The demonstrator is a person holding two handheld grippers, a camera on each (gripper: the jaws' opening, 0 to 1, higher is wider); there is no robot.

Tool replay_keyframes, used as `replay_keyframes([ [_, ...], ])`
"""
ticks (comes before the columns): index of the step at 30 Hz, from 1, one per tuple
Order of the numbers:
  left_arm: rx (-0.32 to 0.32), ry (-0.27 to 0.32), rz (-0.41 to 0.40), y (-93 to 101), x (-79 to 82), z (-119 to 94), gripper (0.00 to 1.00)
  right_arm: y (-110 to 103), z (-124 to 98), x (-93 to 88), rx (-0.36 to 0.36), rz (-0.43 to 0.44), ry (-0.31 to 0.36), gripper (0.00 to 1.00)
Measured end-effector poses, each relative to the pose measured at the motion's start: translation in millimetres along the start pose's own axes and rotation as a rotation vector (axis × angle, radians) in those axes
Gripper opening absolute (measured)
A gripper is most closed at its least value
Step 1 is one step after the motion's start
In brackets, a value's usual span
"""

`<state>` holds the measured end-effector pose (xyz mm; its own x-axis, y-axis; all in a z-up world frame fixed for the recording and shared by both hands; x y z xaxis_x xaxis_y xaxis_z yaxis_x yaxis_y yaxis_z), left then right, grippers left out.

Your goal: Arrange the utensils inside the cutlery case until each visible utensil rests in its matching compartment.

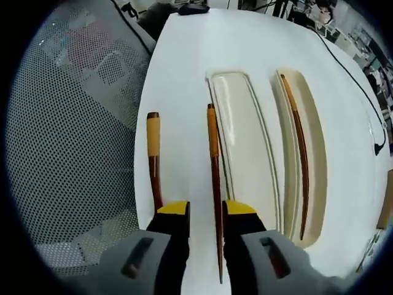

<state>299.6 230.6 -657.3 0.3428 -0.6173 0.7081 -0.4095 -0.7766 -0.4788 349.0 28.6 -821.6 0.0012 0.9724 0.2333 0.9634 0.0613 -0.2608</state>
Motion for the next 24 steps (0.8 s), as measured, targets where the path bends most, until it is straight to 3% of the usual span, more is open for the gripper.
replay_keyframes([
  [8, -0.001, -0.003, 0.002, 0.3, -0.4, 0.1, 0.29, 3.9, 0.2, 0.2, -0.001, -0.024, -0.070, 0.11],
  [24, -0.011, -0.005, 0.008, 2.3, -1.1, 0.2, 0.29, 5.4, 0.4, -0.2, 0.007, -0.005, -0.130, 0.11],
])
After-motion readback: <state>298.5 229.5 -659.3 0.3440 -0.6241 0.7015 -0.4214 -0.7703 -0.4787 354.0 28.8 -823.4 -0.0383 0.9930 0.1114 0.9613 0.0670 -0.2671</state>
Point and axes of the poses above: the point that each gripper's makers call its tool centre point, and the gripper's own axes: z roughly forward along the fingers, y roughly to its right, x roughly out of its top, the point moved 1 cm from there along -z, roughly backward along the fingers, and after that the axes turned 14 degrees about x, right-handed, at the moved point
